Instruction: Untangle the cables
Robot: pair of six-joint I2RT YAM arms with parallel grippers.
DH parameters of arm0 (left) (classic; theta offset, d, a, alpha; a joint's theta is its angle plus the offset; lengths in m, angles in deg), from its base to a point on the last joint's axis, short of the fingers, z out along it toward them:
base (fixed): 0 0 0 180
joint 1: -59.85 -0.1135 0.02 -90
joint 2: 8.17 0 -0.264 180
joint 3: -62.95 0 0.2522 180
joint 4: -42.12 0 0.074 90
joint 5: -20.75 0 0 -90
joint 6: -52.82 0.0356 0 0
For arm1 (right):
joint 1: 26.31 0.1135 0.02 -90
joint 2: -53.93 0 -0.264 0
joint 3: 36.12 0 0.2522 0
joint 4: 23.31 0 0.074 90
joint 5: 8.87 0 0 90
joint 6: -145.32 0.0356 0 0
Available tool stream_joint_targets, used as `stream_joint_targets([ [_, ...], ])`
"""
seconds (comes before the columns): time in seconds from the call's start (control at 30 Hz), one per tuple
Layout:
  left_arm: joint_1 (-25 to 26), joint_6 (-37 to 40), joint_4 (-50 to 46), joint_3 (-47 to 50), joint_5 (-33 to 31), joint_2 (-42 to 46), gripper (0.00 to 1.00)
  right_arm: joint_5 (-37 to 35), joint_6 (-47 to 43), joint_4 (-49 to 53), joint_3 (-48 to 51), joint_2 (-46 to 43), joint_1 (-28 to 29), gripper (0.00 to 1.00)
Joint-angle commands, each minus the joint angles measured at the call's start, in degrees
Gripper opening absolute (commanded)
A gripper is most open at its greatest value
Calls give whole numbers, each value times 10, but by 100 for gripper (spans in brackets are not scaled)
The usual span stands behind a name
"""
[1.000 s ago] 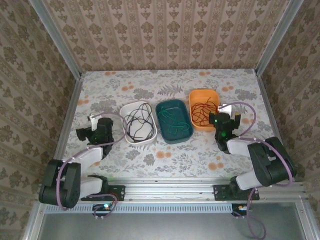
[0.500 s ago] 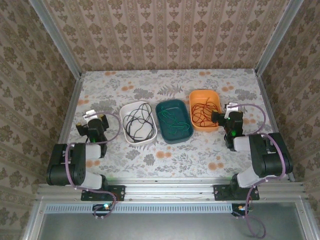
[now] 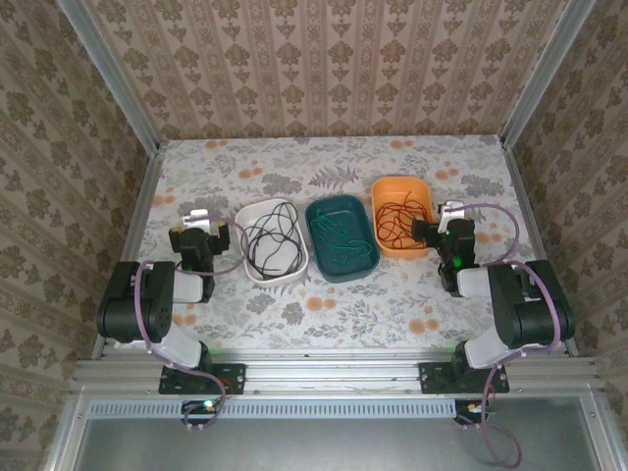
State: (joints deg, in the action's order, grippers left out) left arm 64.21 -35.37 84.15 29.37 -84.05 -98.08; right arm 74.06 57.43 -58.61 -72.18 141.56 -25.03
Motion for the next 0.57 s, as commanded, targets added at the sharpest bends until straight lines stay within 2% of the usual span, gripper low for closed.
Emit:
stream_joint_targets([
  [0.0,-7,10,0,-14,16,4,100,3,3,3,-11,-1,2,100],
  [0.53,-11,9,0,-15,22,3,100,28,7,2,-10,-2,-10,100],
])
